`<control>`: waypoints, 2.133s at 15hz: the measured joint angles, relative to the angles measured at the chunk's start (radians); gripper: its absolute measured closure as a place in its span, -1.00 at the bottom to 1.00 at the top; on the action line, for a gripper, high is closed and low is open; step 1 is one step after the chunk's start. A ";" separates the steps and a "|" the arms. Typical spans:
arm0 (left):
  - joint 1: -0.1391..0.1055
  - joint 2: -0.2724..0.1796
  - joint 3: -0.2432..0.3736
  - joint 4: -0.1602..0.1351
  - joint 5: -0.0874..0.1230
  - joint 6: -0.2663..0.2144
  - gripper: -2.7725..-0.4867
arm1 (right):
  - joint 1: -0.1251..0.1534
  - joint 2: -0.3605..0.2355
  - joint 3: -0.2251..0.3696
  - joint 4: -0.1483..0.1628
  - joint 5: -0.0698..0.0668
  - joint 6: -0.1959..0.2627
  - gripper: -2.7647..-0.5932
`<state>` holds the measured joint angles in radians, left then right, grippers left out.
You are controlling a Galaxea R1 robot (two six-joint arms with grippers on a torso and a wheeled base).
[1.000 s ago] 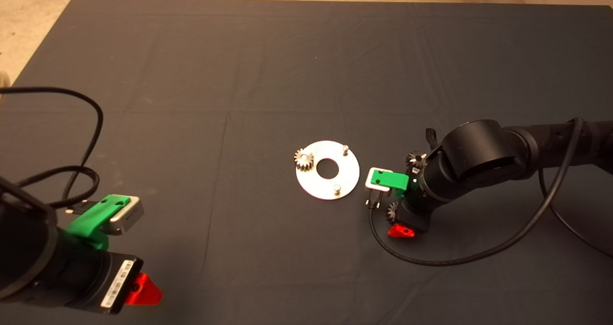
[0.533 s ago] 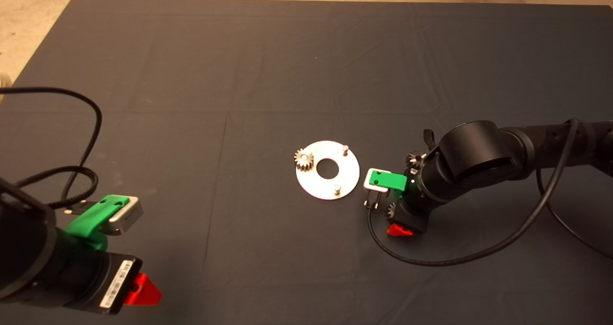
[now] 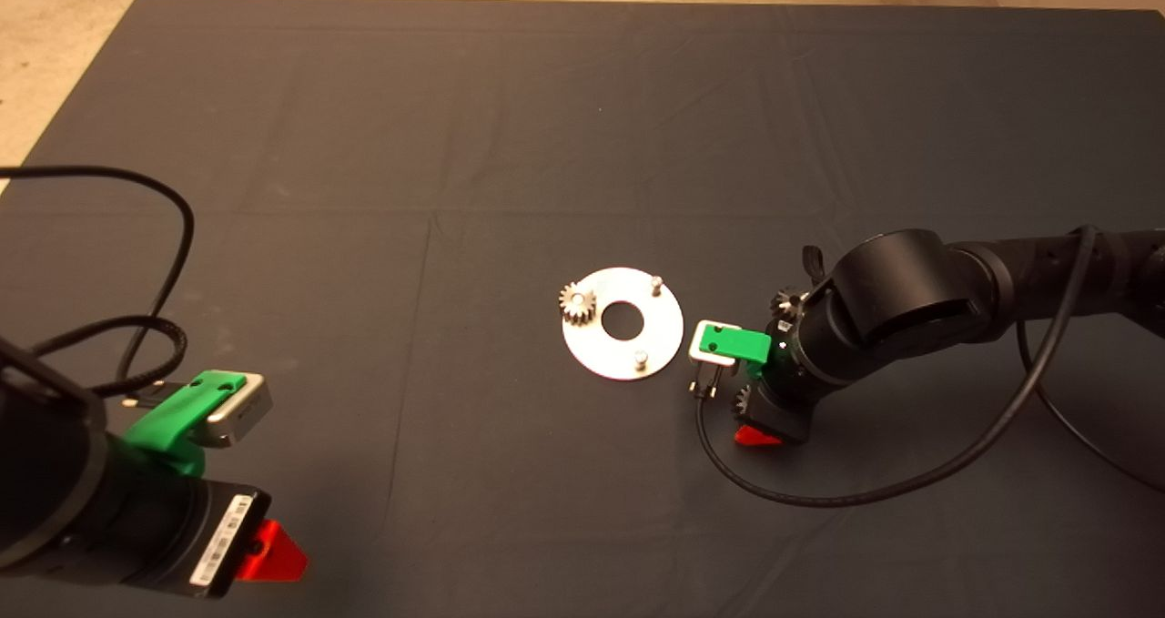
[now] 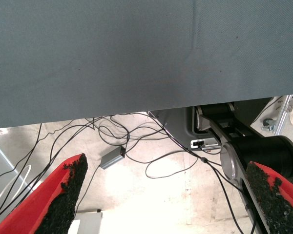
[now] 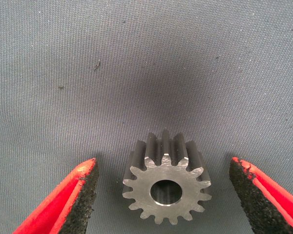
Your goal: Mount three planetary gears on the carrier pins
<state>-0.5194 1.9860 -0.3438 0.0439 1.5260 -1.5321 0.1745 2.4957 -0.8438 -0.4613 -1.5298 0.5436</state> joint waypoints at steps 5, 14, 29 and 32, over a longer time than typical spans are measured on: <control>0.000 0.000 0.000 0.000 0.000 0.003 -0.59 | 0.000 -0.002 0.000 0.000 0.000 0.000 -0.13; 0.000 -0.003 0.000 -0.004 0.000 0.003 -0.59 | -0.012 -0.014 0.000 0.001 0.000 0.000 0.15; 0.000 -0.006 0.001 -0.007 0.000 0.003 -0.59 | -0.017 -0.036 0.005 0.004 0.008 0.000 0.48; 0.000 -0.006 0.003 -0.008 0.000 0.003 -0.59 | -0.020 -0.050 0.019 0.005 0.008 0.001 0.53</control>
<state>-0.5194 1.9800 -0.3406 0.0360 1.5260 -1.5288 0.1547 2.4454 -0.8253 -0.4564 -1.5221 0.5444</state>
